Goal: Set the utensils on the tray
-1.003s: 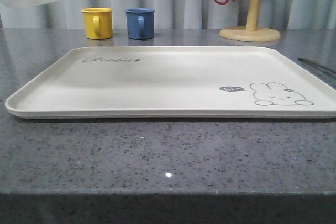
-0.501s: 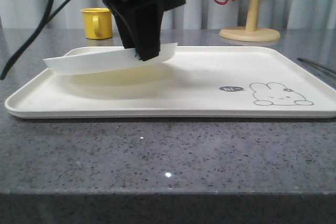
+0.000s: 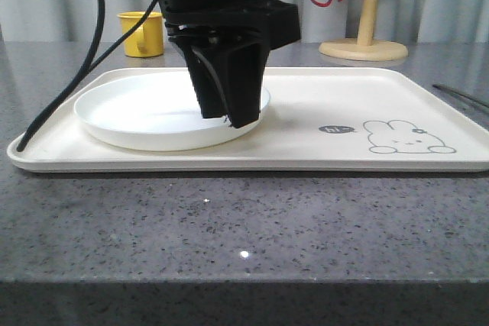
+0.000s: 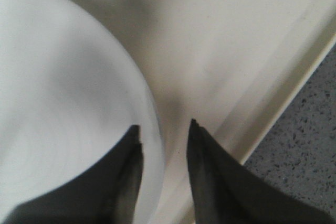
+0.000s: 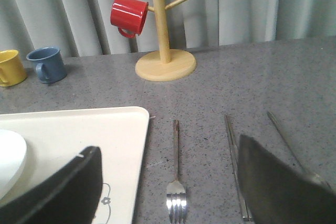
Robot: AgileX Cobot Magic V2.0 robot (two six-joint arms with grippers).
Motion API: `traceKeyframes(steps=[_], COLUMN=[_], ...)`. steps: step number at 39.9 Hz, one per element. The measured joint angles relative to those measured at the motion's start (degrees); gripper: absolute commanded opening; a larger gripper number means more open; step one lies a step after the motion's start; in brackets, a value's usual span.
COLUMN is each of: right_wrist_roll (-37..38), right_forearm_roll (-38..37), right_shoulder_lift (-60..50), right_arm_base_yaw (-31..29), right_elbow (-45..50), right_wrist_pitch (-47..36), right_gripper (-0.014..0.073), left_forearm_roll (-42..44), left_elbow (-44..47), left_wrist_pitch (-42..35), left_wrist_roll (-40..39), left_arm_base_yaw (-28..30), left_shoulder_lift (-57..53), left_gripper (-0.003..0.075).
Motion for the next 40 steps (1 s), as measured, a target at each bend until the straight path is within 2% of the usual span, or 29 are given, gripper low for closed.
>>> traceKeyframes(steps=[5,8,19,25,29,36,40], right_wrist_roll=[0.0,0.0,0.0,0.0,0.0,0.0,0.0], right_forearm_roll=[0.0,0.0,0.0,0.0,0.0,0.0,0.0], right_shoulder_lift=[0.0,0.0,0.0,0.0,0.0,0.0,0.0], right_arm_base_yaw=[0.0,0.0,0.0,0.0,0.0,0.0,0.0], right_elbow=[0.0,0.0,0.0,0.0,0.0,0.0,0.0], right_wrist_pitch=[0.0,0.0,0.0,0.0,0.0,0.0,0.0], right_gripper=[0.0561,0.0561,0.0561,0.0561,0.0561,0.0561,0.0561], left_forearm_roll=[0.0,0.0,0.2,1.2,1.5,1.9,2.1], left_elbow=[-1.7,-3.2,-4.7,-4.5,-2.7,5.0,11.3], left_wrist_pitch=[1.5,1.6,1.9,2.1,2.1,1.7,-1.8], left_wrist_roll=[0.0,0.0,0.0,-0.4,-1.3,-3.5,-5.3], left_arm_base_yaw=[0.0,0.0,0.2,2.7,6.8,16.8,22.5], left_shoulder_lift=[0.0,0.0,-3.4,-7.0,-9.5,-15.8,-20.6], left_gripper=[0.0333,0.0293,-0.0015,-0.0018,-0.0018,-0.0018,-0.0018])
